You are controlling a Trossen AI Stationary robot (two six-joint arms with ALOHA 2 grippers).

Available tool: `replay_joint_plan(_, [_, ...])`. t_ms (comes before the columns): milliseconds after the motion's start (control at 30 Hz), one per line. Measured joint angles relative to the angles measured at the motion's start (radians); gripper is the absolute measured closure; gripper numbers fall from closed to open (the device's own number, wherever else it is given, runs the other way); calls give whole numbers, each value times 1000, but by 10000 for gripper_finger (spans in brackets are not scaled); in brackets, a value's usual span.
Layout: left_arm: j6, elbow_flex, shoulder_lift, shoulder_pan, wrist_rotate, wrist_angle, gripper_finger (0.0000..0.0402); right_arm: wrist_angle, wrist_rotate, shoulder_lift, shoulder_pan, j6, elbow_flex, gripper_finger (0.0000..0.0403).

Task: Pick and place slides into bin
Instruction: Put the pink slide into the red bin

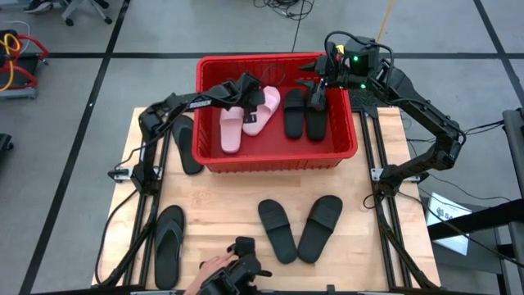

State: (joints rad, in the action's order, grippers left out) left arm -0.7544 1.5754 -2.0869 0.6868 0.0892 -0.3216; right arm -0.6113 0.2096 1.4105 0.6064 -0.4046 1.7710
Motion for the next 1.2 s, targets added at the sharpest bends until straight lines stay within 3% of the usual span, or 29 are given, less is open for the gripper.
replay_joint_plan(500, [49,-3,-19,0,34,94,272,-1,1,0,0,0,0,238])
replay_joint_plan(600, [55,-3,-19,-1,43,92,298,-3,1,0,0,0,0,238])
replay_joint_plan(800, [60,-2,-19,0,45,84,389,-4,1,0,0,0,0,238])
replay_joint_plan(1033, [140,-2,-19,0,56,88,398,-12,1,0,0,0,0,238])
replay_joint_plan(1200, [276,-2,-11,-9,137,58,399,-21,1,0,0,0,0,238])
